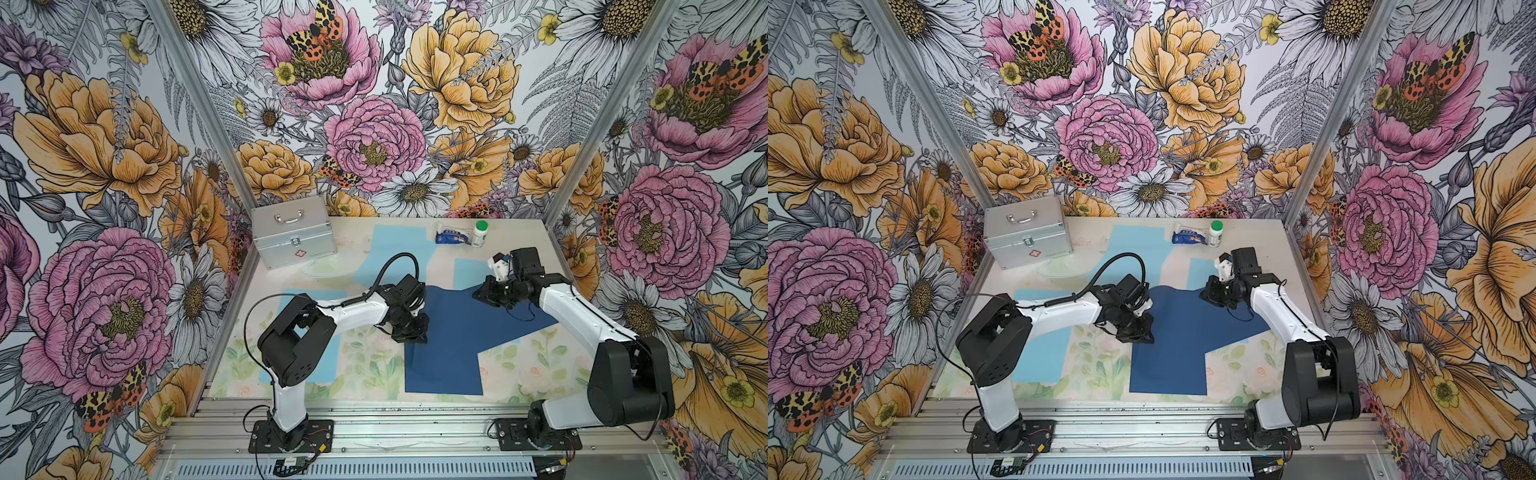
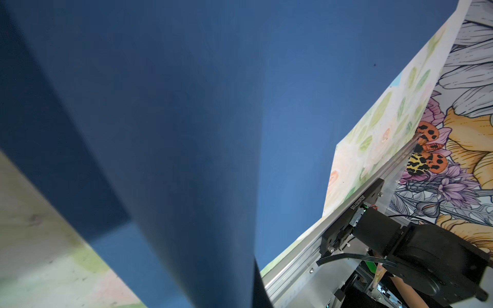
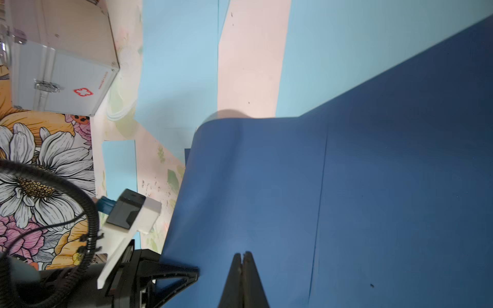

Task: Sort the scattered colored papers by color
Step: Place the colored paper.

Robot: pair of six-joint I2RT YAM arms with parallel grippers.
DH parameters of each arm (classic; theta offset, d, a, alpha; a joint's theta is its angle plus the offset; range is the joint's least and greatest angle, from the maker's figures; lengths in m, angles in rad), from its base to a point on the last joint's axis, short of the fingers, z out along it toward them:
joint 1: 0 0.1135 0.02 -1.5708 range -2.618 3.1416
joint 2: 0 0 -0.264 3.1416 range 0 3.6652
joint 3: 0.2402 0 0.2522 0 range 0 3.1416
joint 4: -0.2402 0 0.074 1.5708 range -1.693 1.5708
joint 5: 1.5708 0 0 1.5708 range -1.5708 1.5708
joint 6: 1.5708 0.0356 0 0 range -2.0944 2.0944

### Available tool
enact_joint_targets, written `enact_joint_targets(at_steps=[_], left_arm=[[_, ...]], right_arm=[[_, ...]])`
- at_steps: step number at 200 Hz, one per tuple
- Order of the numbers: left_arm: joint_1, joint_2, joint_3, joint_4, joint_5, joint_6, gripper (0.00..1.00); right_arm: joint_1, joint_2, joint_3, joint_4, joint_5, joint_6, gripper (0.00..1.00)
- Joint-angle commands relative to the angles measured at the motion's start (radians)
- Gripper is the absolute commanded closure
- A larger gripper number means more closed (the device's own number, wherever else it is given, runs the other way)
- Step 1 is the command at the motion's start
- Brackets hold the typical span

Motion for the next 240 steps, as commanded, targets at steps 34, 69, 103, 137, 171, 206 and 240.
enact_joint_targets(at_steps=[34,69,103,137,171,206,240], left_arm=[[-0.04,-0.023,-0.071,0.092,-0.039,-0.103,1.0],[-0.066,-0.087,-0.121,0.121,-0.07,-0.153,1.0],[-0.078,-0.105,-0.136,0.128,-0.114,-0.184,1.0],[-0.08,-0.148,-0.195,0.204,-0.159,-0.252,1.0],[-0.101,-0.119,-0.199,0.247,-0.139,-0.268,1.0],[-0.132,-0.075,-0.172,0.249,-0.096,-0.236,1.0],[-0.136,-0.064,-0.189,0.243,-0.071,-0.203,1.0]], right_arm=[[0.062,0.014,-0.089,0.088,0.089,0.044,1.0],[0.074,0.028,-0.096,0.107,0.098,0.051,1.0],[0.11,0.061,-0.095,0.113,0.107,0.054,1.0],[0.14,0.095,-0.11,0.125,0.14,0.056,1.0],[0.151,0.119,-0.103,0.135,0.148,0.056,1.0],[0.157,0.122,-0.099,0.136,0.157,0.057,1.0],[0.158,0.114,-0.104,0.134,0.162,0.058,1.0]])
